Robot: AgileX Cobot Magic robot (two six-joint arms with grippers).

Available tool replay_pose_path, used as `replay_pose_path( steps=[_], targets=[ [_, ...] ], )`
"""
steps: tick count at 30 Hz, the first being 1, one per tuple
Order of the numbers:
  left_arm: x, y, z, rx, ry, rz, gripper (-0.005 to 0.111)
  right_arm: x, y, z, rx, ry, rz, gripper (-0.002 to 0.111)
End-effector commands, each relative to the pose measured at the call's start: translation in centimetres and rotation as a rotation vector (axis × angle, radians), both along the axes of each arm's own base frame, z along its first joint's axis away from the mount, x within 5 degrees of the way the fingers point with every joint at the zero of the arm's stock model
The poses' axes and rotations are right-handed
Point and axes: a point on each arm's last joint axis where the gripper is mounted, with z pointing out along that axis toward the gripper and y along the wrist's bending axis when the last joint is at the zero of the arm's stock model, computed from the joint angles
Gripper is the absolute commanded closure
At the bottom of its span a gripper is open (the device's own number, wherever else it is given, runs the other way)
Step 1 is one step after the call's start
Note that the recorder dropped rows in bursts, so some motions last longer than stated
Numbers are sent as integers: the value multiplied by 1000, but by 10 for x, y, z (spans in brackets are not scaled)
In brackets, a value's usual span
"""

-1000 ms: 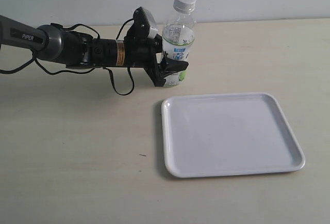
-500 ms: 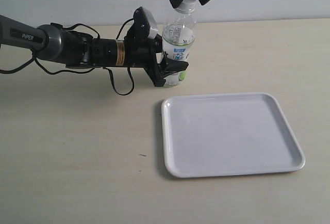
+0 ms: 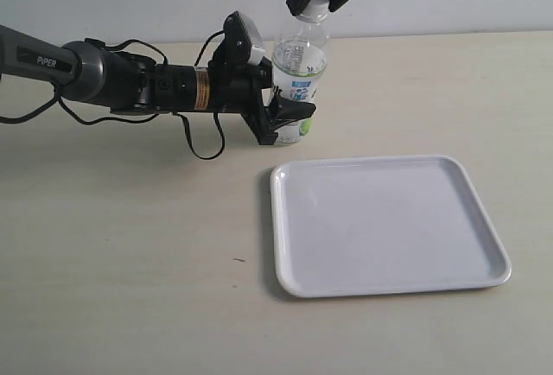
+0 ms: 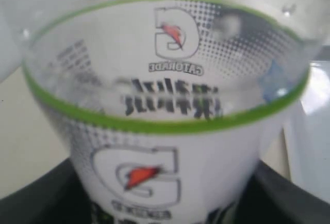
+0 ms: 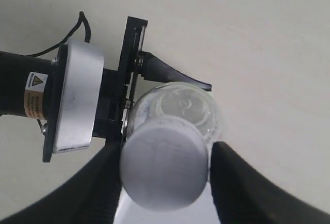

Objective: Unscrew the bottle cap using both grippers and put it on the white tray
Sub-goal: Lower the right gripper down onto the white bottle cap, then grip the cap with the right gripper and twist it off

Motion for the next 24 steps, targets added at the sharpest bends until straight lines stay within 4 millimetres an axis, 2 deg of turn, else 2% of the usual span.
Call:
replay_pose_path(
  steps=[1,5,9,24],
  targets=[
    [0,0,1,32,-21,-11,107,0,0,6,-6,-35,19,72],
    [0,0,1,32,-17,-10,107,1,1,6,-15,-63,60,92],
    [0,0,1,30,-11,-8,107,1,3,10,-32,-117,189,108],
    [-1,0,1,30,-4,-11,107,0,4,12,-312,-405,951,108]
  ],
)
